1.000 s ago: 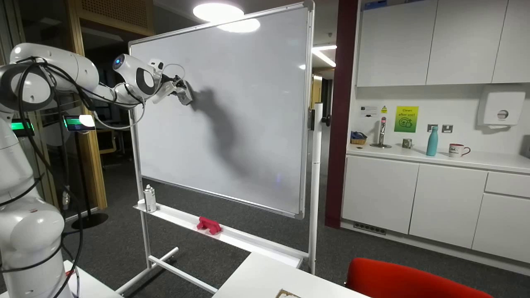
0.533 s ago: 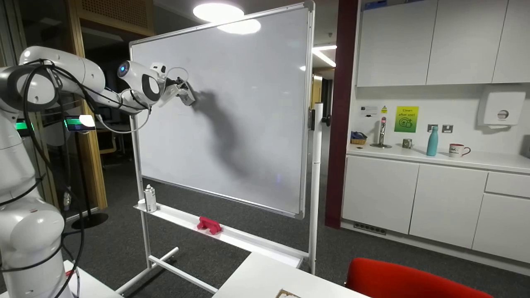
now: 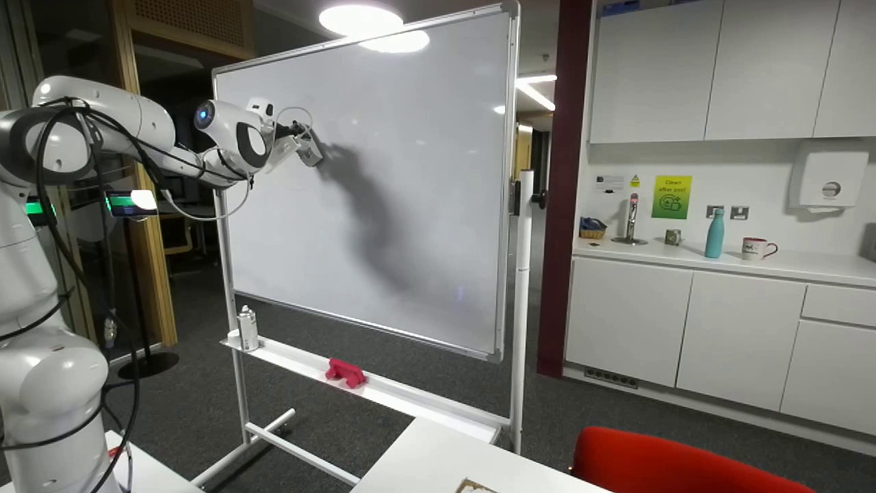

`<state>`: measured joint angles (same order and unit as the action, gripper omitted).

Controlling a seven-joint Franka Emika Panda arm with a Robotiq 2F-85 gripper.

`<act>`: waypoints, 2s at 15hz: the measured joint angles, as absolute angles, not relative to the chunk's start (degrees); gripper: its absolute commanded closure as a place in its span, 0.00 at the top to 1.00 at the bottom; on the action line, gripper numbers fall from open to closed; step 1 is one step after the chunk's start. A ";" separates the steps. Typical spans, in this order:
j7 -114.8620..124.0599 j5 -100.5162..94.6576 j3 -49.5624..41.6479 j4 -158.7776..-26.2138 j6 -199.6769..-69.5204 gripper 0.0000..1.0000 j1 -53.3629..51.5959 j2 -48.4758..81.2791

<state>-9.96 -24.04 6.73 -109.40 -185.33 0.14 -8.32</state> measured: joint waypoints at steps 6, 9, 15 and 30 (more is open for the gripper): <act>-10.43 -23.75 6.11 -107.56 -187.84 0.32 -0.69 -7.97; -12.42 -23.95 6.16 -107.76 -187.84 0.32 -1.73 -6.53; -16.41 -24.42 6.16 -110.10 -187.99 0.32 -2.37 -5.70; -18.93 -25.48 6.16 -118.57 -189.45 0.32 -2.47 -5.63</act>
<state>-18.93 -25.48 6.16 -118.57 -189.45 -2.47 -5.63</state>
